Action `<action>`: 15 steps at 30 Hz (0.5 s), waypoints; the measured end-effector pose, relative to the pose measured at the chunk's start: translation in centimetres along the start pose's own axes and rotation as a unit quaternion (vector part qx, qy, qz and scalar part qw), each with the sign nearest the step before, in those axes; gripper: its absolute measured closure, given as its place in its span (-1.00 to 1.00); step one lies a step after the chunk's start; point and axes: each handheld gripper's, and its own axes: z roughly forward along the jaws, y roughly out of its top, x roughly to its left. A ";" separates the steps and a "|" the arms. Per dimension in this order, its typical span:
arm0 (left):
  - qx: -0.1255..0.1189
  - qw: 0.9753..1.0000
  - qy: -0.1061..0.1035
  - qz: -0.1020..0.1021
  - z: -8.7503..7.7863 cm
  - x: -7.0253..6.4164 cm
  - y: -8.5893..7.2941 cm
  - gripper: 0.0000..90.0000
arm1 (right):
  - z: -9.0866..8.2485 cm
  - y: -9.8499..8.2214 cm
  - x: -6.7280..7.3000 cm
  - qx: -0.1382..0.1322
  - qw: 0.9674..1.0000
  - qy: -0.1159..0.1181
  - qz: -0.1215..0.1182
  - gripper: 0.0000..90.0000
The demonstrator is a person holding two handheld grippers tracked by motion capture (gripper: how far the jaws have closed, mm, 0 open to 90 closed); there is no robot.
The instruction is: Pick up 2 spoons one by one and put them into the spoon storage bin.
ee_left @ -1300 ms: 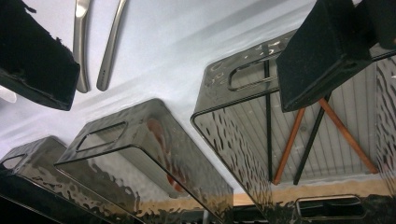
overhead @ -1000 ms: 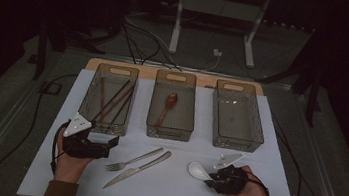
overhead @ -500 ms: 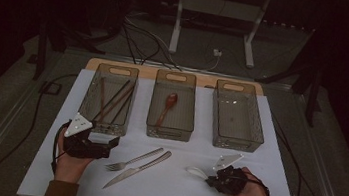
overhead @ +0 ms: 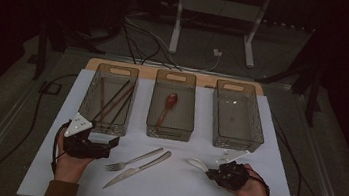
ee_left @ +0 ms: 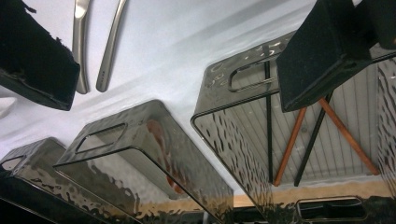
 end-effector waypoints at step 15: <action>-0.001 1.000 0.000 -0.001 0.0 0.0 0.0 -0.99 | -1.0 3.3 -0.3 -0.044 0.999 -0.014 0.012 0.91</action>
